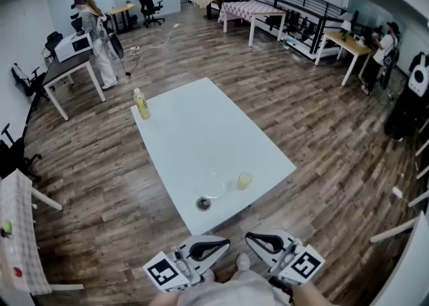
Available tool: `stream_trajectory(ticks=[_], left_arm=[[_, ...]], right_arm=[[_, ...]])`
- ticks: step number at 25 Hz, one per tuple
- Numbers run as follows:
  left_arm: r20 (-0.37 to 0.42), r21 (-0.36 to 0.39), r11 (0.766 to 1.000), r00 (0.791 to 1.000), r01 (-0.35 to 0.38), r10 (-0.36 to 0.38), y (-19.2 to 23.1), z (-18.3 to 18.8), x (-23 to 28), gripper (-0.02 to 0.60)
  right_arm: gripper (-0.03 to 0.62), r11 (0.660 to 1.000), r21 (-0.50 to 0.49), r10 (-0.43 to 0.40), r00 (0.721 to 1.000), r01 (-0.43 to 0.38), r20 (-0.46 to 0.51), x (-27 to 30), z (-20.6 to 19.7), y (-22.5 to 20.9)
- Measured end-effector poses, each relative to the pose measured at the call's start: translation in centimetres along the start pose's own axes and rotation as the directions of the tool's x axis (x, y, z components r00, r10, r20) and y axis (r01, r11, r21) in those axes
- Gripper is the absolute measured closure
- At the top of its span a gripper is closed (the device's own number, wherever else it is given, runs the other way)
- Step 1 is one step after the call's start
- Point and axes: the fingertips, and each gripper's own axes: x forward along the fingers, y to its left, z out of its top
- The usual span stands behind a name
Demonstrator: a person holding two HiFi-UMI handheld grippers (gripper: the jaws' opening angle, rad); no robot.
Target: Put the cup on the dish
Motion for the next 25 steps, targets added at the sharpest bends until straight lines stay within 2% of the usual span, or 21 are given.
stream_trajectory(ticks=[5, 11, 20, 22, 24, 25], left_arm=[[0.016, -0.022, 0.999, 0.999, -0.034, 0.034, 2.3, -1.1, 1.4, 0.581], [-0.011, -0.038, 0.997, 0.998, -0.063, 0.062, 3.4, -2.8, 2.8, 0.581], [-0.033, -0.059, 0.994, 0.995, -0.094, 0.093, 4.6, -4.4, 4.0, 0.581], [-0.037, -0.057, 0.993, 0.995, -0.099, 0.097, 5.3, -4.8, 4.4, 0.580], [-0.047, -0.050, 0.994, 0.994, -0.102, 0.100, 5.7, -5.1, 5.0, 0.580], [-0.049, -0.047, 0.993, 0.994, -0.104, 0.102, 5.9, -5.3, 5.2, 0.580]], right_arm=[[0.560, 0.999, -0.018, 0.042, 0.999, -0.042, 0.017, 0.6, -0.2, -2.8], [0.560, 0.998, -0.022, 0.057, 0.997, -0.056, 0.041, 1.1, -1.1, -5.9], [0.556, 0.998, 0.044, 0.041, 0.998, -0.043, 0.040, 1.9, -4.2, -9.1], [0.532, 0.998, 0.043, 0.044, 0.998, -0.046, 0.037, 2.3, -4.8, -10.2], [0.465, 0.998, 0.048, 0.045, 0.998, -0.047, 0.033, 2.6, -5.3, -11.1], [0.454, 0.998, 0.049, 0.044, 0.999, -0.045, 0.031, 2.8, -5.5, -11.5]])
